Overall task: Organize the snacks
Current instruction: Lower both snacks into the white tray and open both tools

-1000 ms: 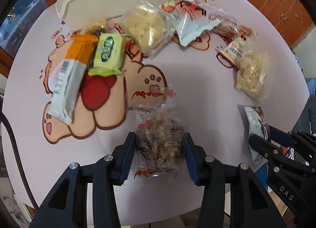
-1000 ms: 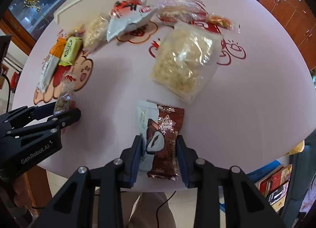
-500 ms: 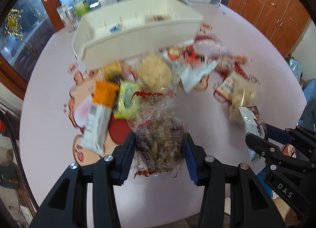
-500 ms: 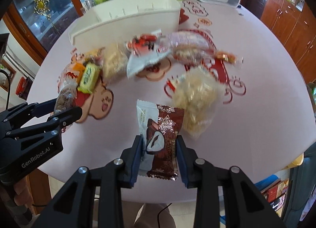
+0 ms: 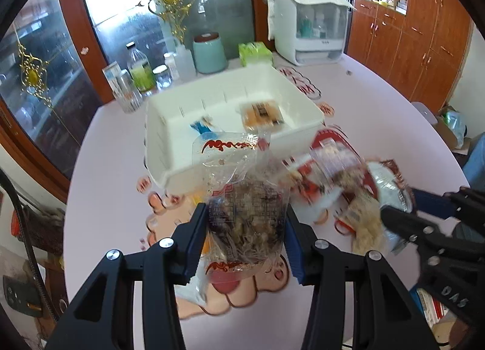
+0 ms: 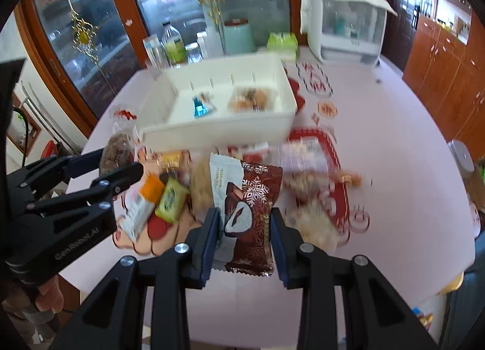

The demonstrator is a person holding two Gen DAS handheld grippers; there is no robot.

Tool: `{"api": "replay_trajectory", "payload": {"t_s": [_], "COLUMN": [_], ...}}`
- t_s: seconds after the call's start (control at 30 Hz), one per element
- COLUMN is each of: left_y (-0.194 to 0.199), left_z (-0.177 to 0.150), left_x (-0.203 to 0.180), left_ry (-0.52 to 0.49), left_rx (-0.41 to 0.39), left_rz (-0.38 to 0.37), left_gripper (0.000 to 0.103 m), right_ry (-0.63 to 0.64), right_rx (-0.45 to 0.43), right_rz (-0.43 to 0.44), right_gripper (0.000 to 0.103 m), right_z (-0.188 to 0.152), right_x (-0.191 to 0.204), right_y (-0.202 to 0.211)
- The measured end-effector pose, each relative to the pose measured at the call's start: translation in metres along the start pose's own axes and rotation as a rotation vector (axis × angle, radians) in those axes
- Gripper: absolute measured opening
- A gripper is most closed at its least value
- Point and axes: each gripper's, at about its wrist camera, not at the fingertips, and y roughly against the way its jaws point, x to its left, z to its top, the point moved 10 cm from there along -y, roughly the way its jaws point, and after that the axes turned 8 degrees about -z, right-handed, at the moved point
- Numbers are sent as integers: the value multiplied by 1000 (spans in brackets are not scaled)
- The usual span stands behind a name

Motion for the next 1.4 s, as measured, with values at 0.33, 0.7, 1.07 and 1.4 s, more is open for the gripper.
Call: {"api": "replay_trajectory", "payload": {"t_s": [0.33, 0.7, 1.07, 1.4], "left_y": [-3, -31, -117, -175], "left_z": [63, 144, 158, 147], "left_x": [49, 96, 126, 140], "left_ry": [6, 27, 123, 152], "left_rx": [-46, -74, 53, 153], "left_rz": [56, 72, 28, 18], "left_gripper": [46, 46, 47, 58], "right_ry": [48, -20, -153, -85], "right_rx": [-106, -144, -39, 32], "right_rz": [-44, -40, 28, -2], "right_gripper": [34, 34, 34, 35], "right_z": [80, 174, 225, 228], "right_x": [4, 5, 20, 47], "right_y": [6, -23, -101, -145]}}
